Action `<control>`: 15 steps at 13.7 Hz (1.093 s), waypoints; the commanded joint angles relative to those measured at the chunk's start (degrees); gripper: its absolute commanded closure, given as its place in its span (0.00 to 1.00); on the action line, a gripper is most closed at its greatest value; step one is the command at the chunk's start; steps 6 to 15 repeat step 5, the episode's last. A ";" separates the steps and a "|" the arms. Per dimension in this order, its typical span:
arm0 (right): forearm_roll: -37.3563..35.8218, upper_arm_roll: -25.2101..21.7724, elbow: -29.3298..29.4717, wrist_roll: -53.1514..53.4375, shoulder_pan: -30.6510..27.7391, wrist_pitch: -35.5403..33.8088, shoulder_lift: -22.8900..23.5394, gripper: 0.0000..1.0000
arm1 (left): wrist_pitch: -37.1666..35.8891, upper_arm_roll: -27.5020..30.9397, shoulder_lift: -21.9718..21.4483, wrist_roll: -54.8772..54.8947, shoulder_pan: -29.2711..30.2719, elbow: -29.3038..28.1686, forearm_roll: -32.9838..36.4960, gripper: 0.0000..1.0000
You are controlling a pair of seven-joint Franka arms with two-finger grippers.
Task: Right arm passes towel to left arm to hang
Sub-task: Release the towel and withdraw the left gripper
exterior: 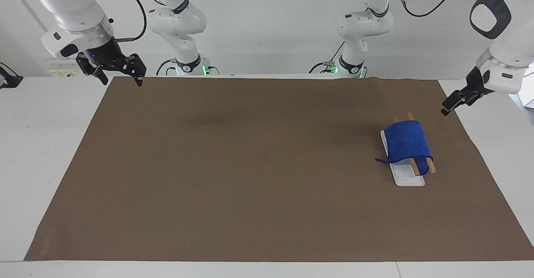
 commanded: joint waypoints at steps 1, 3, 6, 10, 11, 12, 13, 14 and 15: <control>1.25 -0.48 -1.40 -2.80 -1.94 -1.38 -1.43 0.00 | -2.13 0.47 1.99 2.11 -3.59 2.25 -0.11 0.00; 1.25 -0.48 -1.40 -2.89 -2.03 -1.21 -1.43 0.00 | -2.22 0.47 2.16 2.37 -4.22 3.38 0.77 0.00; 1.16 -0.48 -1.49 -2.54 -2.03 -1.29 -1.43 0.00 | -2.66 0.47 2.16 2.55 -4.13 4.18 0.95 0.00; 1.16 -0.48 -1.49 -2.54 -2.03 -1.29 -1.43 0.00 | -2.66 0.47 2.16 2.55 -4.13 4.18 0.95 0.00; 1.16 -0.48 -1.49 -2.54 -2.03 -1.29 -1.43 0.00 | -2.66 0.47 2.16 2.55 -4.13 4.18 0.95 0.00; 1.16 -0.48 -1.49 -2.54 -2.03 -1.29 -1.43 0.00 | -2.66 0.47 2.16 2.55 -4.13 4.18 0.95 0.00; 1.16 -0.48 -1.49 -2.54 -2.03 -1.29 -1.43 0.00 | -2.66 0.47 2.16 2.55 -4.13 4.18 0.95 0.00; 1.16 -0.48 -1.49 -2.54 -2.03 -1.29 -1.43 0.00 | -2.66 0.47 2.16 2.55 -4.13 4.18 0.95 0.00; 1.16 -0.48 -1.49 -2.54 -2.03 -1.29 -1.43 0.00 | -2.66 0.47 2.16 2.55 -4.13 4.18 0.95 0.00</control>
